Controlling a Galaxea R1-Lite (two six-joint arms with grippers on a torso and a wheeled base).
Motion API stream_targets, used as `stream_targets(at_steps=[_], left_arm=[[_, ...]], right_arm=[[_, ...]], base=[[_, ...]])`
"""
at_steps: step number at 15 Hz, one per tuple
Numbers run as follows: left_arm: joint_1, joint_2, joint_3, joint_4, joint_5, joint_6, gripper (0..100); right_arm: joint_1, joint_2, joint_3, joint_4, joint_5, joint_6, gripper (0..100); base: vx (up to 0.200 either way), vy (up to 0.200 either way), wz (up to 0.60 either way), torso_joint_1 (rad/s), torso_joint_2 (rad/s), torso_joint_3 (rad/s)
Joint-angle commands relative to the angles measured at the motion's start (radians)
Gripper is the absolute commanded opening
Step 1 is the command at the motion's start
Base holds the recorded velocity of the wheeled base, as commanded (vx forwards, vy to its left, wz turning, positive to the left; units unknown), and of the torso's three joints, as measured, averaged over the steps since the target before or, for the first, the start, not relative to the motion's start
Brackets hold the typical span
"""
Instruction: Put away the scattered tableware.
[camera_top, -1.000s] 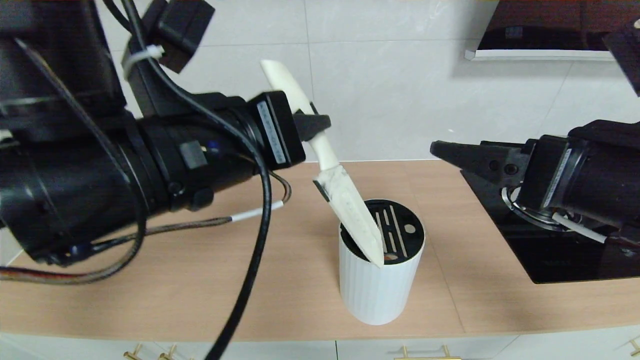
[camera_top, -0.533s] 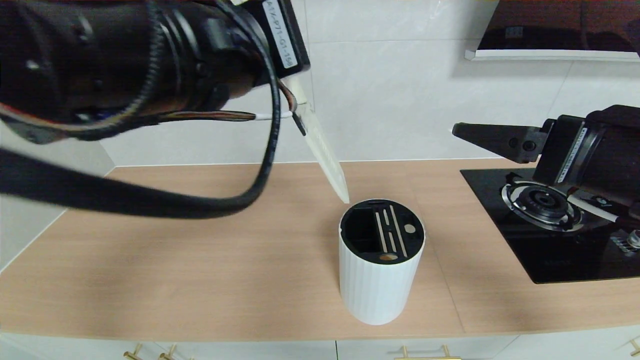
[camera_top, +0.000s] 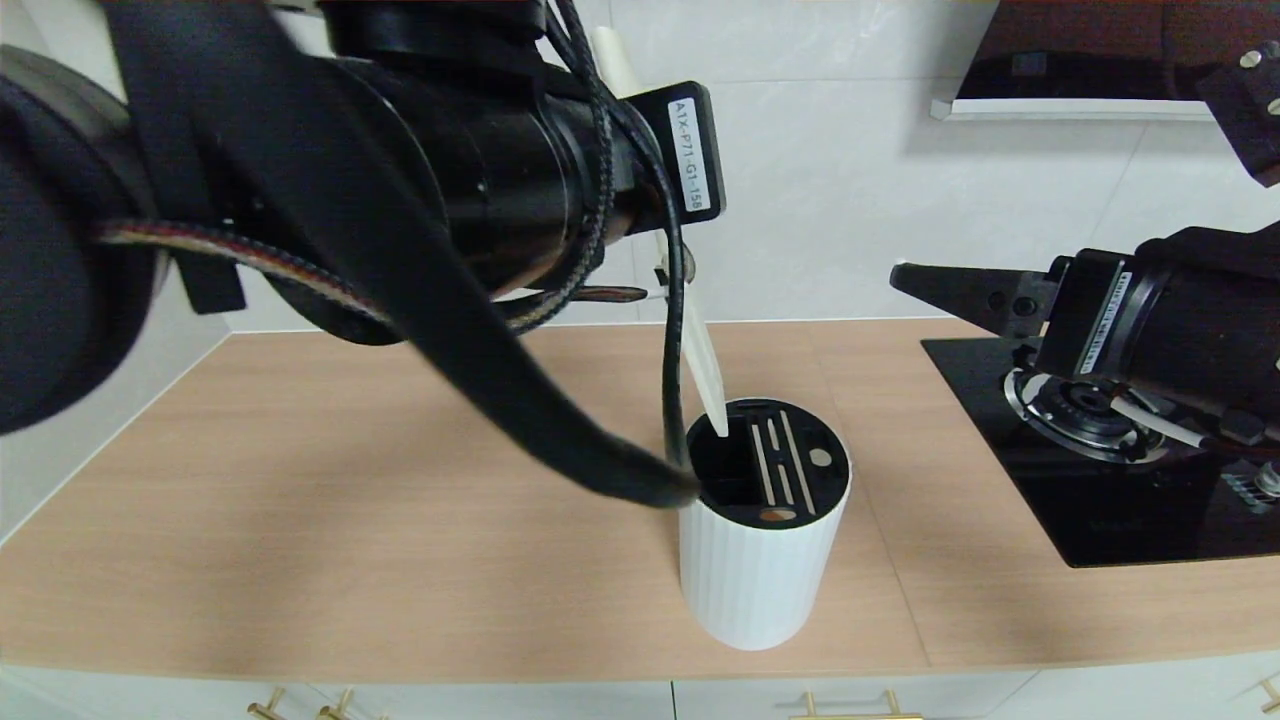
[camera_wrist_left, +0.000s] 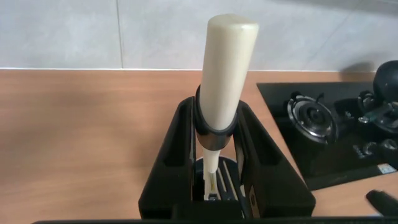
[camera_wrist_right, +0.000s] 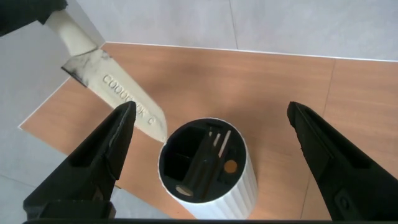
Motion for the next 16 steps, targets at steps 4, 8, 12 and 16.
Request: stream_targets(at_steps=[4,8,12,16], left_arm=[[-0.005,0.093,0.0,-0.001,0.024,-0.002,0],[-0.014,0.113,0.002,-0.001,0.024,-0.002,0],[-0.028,0.142,-0.014,-0.015,0.025,-0.002,0],[-0.043,0.173,-0.014,-0.013,0.035,-0.003,0]], right_arm=[[-0.003,0.011,0.0,-0.001,0.0,0.0,100],[-0.003,0.018,0.0,-0.004,0.0,0.0,100],[-0.003,0.022,0.0,-0.004,0.0,0.0,100],[-0.003,0.022,0.0,-0.004,0.0,0.0,100]], base=[[0.0,0.0,0.0,0.0,0.0,0.0],[0.0,0.0,0.0,0.0,0.0,0.0],[0.0,0.0,0.0,0.0,0.0,0.0],[0.0,0.0,0.0,0.0,0.0,0.0]])
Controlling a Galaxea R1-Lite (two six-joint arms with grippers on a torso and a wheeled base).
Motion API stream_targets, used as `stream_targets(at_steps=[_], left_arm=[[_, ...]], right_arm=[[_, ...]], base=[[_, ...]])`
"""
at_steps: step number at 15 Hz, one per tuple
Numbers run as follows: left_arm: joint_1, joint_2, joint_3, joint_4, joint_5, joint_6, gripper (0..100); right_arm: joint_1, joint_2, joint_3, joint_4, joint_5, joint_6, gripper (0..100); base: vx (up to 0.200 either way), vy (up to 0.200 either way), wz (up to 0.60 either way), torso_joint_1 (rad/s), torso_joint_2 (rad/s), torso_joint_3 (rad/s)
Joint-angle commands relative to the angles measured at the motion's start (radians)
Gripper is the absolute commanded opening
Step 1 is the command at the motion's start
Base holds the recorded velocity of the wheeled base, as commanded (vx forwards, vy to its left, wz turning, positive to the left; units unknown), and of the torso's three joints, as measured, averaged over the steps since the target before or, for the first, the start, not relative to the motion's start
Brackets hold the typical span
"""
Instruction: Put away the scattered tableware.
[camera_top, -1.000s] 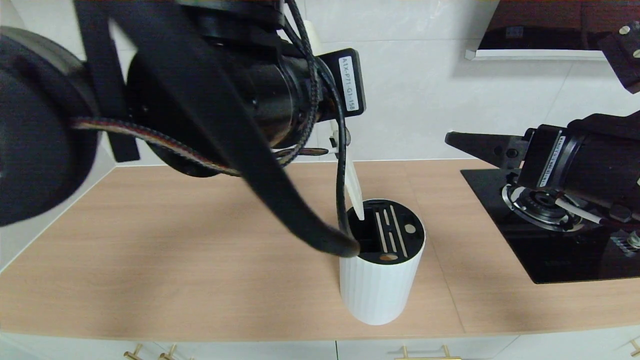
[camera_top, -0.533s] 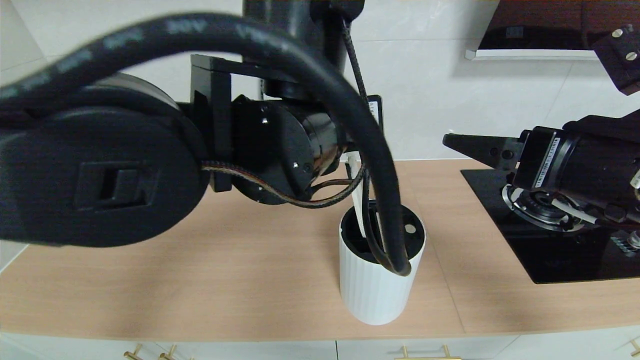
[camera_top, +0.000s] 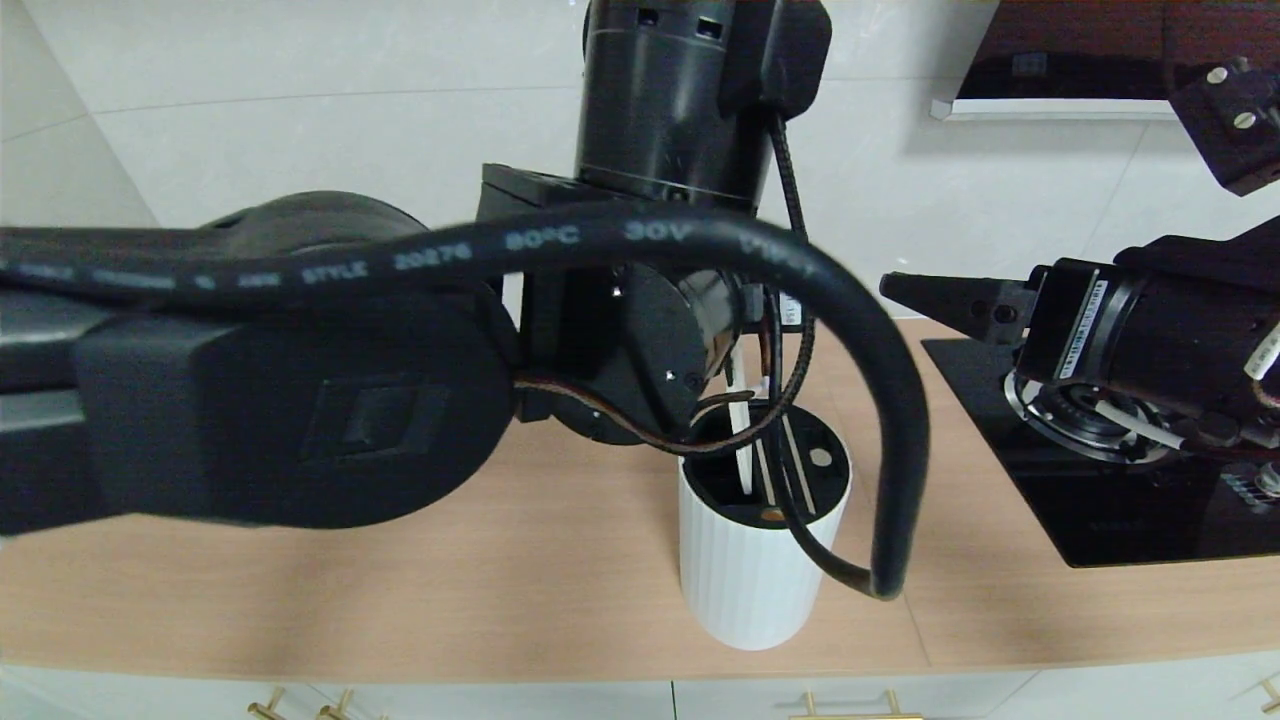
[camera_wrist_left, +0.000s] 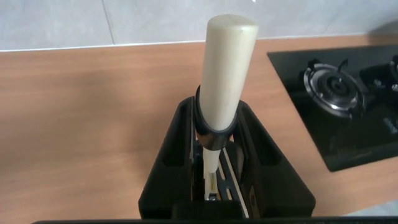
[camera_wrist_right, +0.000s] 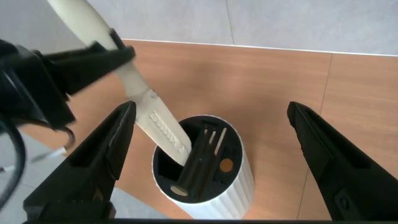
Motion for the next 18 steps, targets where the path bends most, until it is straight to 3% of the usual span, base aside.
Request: stream_targets(at_steps=[1,11,18], left_arm=[[-0.002,0.023,-0.001,0.001,0.006,-0.001,0],[-0.016,0.064,0.035,0.004,0.014,-0.049,0],[-0.027,0.13,0.091,0.008,0.014,-0.121,0]], right_arm=[[0.001,0.002,0.0,-0.001,0.0,0.0,100],[0.001,0.019,0.002,-0.001,0.0,0.0,100],[0.002,0.035,0.005,-0.002,0.0,0.0,100]], base=[[0.0,0.0,0.0,0.0,0.0,0.0],[0.0,0.0,0.0,0.0,0.0,0.0],[0.0,0.0,0.0,0.0,0.0,0.0]])
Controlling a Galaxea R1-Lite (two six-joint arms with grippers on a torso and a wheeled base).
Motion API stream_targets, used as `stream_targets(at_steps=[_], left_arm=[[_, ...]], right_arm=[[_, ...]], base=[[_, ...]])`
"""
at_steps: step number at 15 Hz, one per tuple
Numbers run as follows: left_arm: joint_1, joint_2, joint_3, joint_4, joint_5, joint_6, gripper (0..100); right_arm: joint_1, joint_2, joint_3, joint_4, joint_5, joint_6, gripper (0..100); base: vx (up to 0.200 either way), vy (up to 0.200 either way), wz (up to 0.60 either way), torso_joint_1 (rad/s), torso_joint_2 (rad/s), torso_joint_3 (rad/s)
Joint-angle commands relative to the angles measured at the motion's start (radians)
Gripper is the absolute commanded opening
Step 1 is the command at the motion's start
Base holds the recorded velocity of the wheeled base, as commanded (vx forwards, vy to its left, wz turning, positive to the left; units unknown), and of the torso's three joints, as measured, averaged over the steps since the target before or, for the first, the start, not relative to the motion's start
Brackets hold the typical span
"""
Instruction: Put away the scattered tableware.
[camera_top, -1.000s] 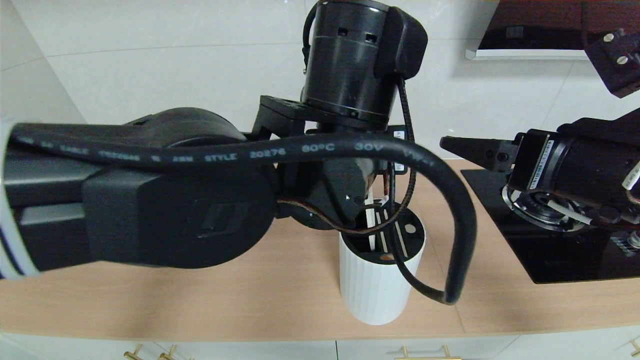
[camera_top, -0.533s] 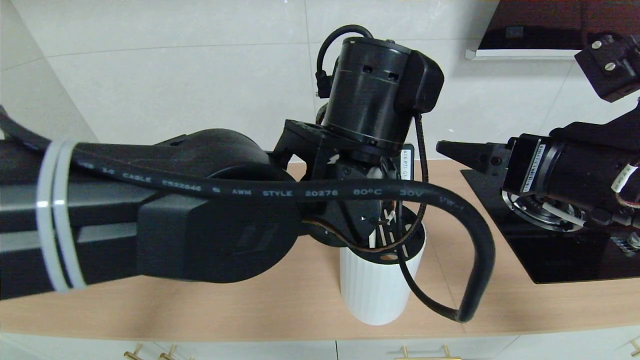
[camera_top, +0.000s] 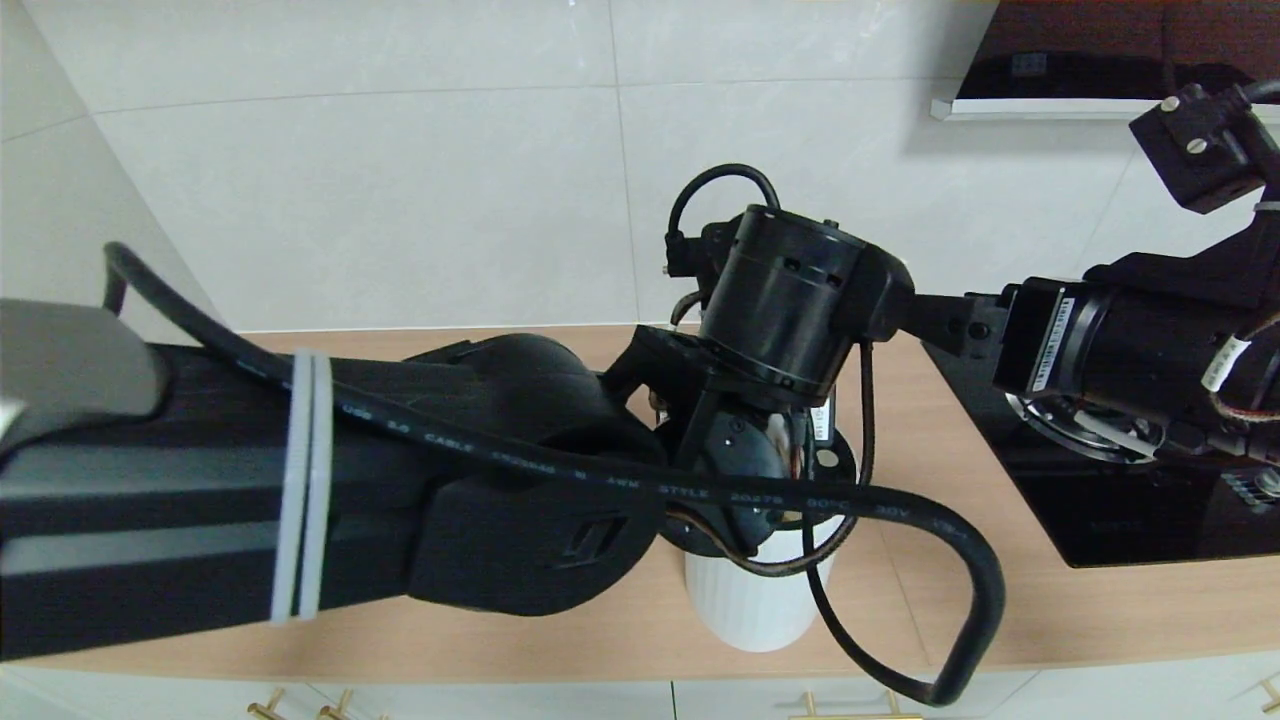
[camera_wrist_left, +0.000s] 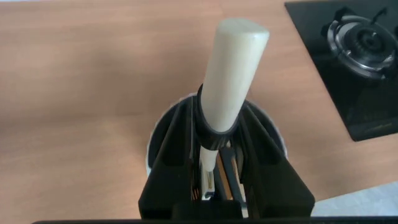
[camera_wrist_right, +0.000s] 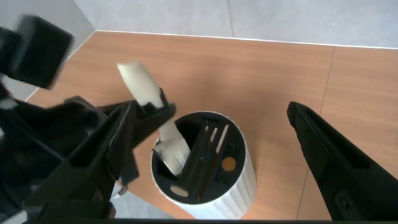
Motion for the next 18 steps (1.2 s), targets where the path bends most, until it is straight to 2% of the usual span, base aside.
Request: stream_targets(at_steps=[1,3,4,10,12,13,14,16,17,18], left_arm=[[-0.001,0.025,0.005,0.0,0.0,-0.005,0],[-0.001,0.025,0.005,0.002,0.0,-0.005,0],[-0.001,0.024,0.005,0.003,0.0,-0.005,100],[-0.013,-0.045,0.025,0.005,0.0,-0.006,100],[-0.014,-0.131,0.025,0.0,-0.003,-0.015,100],[-0.011,-0.216,0.025,0.0,-0.01,-0.015,100],[-0.007,-0.311,0.034,0.002,-0.026,-0.015,100],[0.032,-0.523,0.132,0.003,-0.102,-0.006,100],[0.073,-0.625,0.193,0.003,-0.153,0.0,100],[0.142,-0.722,0.262,0.003,-0.213,0.004,100]], right_arm=[[0.0,0.005,0.0,0.0,0.0,0.0,100],[0.0,0.005,0.0,0.0,0.0,0.0,100],[0.0,0.005,0.0,0.0,0.0,0.0,100],[0.0,0.004,0.0,0.0,0.0,0.0,100],[-0.001,-0.004,0.003,-0.002,-0.006,0.0,100],[-0.041,-0.018,0.006,-0.002,-0.005,0.0,100],[-0.08,-0.038,0.014,0.0,-0.005,0.001,100],[-0.129,-0.128,0.101,-0.013,-0.009,-0.011,100],[-0.136,-0.188,0.158,-0.017,-0.02,-0.015,100],[-0.166,-0.263,0.224,-0.016,-0.039,-0.026,100]], base=[[0.0,0.0,0.0,0.0,0.0,0.0],[0.0,0.0,0.0,0.0,0.0,0.0],[0.0,0.0,0.0,0.0,0.0,0.0],[0.0,0.0,0.0,0.0,0.0,0.0],[0.0,0.0,0.0,0.0,0.0,0.0],[0.0,0.0,0.0,0.0,0.0,0.0],[0.0,0.0,0.0,0.0,0.0,0.0],[0.0,0.0,0.0,0.0,0.0,0.0],[0.0,0.0,0.0,0.0,0.0,0.0],[0.0,0.0,0.0,0.0,0.0,0.0]])
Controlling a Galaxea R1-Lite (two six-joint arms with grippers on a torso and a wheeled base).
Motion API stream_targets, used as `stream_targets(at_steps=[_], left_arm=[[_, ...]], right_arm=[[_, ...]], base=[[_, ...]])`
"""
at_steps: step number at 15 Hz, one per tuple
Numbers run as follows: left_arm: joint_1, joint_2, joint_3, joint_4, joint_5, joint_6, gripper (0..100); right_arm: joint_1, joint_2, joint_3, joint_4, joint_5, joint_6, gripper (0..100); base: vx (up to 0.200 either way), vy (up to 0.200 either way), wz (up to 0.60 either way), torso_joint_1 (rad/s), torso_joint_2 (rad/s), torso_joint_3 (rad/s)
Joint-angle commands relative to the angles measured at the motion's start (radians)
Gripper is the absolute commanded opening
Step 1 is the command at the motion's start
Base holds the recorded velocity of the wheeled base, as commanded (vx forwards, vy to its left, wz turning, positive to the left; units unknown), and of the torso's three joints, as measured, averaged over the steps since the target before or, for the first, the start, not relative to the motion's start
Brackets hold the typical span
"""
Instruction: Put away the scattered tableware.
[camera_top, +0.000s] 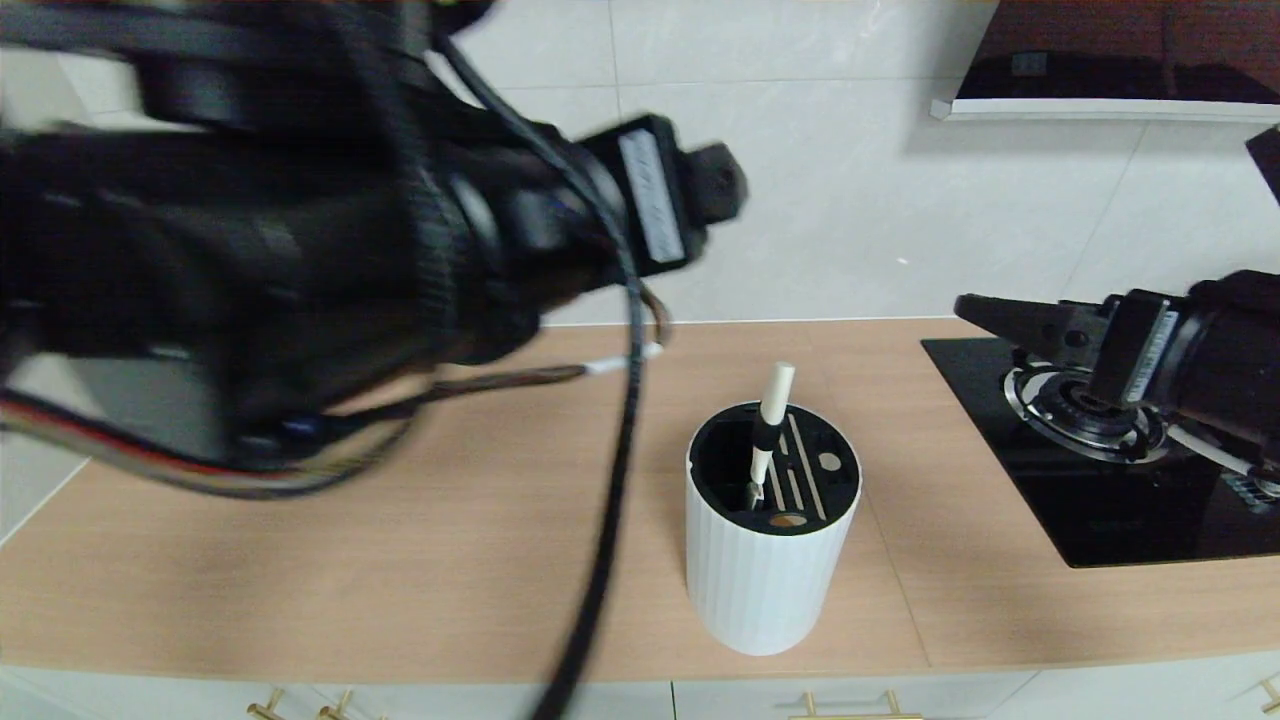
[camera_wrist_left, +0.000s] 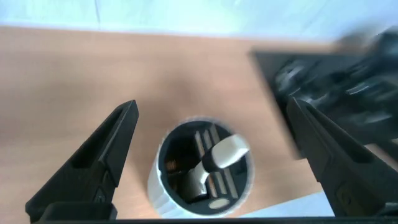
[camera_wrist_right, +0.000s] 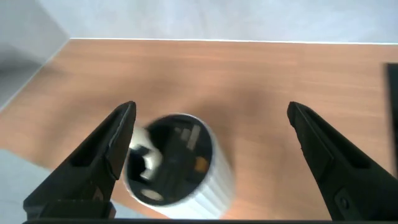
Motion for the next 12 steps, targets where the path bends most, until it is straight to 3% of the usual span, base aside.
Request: stream_targets(at_steps=[1,2,3,4,5,7,8,10,12], left_arm=[[0.184,-0.398,0.234,0.003,-0.155,0.012,100],[0.257,-0.486,0.323,0.003,-0.204,0.012,100],[0.288,-0.527,0.368,0.001,-0.221,0.013,100],[0.352,-0.674,0.494,0.003,-0.269,0.035,100],[0.369,-0.756,0.552,0.004,-0.298,0.039,100],[0.467,-0.924,0.672,0.013,-0.375,0.07,100],[0.501,-0.99,0.708,0.03,-0.391,0.09,100],[0.581,-1.144,0.751,0.108,-0.396,0.171,100],[0.648,-1.248,0.754,0.162,-0.398,0.196,100]], right_arm=[[-0.092,-0.228,0.191,-0.003,-0.02,-0.03,100],[-0.133,-0.314,0.272,-0.001,-0.019,-0.043,100],[-0.152,-0.354,0.306,-0.001,-0.017,-0.048,100],[-0.202,-0.498,0.392,0.005,-0.008,-0.056,100],[-0.208,-0.571,0.432,0.014,-0.006,-0.059,100],[-0.238,-0.754,0.504,0.103,-0.022,-0.149,100],[-0.285,-0.829,0.515,0.143,-0.02,-0.212,100],[-0.382,-1.021,0.519,0.27,-0.014,-0.277,100],[-0.44,-1.154,0.525,0.347,-0.011,-0.352,100]], base=[[0.0,0.0,0.0,0.0,0.0,0.0],[0.0,0.0,0.0,0.0,0.0,0.0],[0.0,0.0,0.0,0.0,0.0,0.0],[0.0,0.0,0.0,0.0,0.0,0.0],[0.0,0.0,0.0,0.0,0.0,0.0],[0.0,0.0,0.0,0.0,0.0,0.0],[0.0,0.0,0.0,0.0,0.0,0.0],[0.0,0.0,0.0,0.0,0.0,0.0],[0.0,0.0,0.0,0.0,0.0,0.0]])
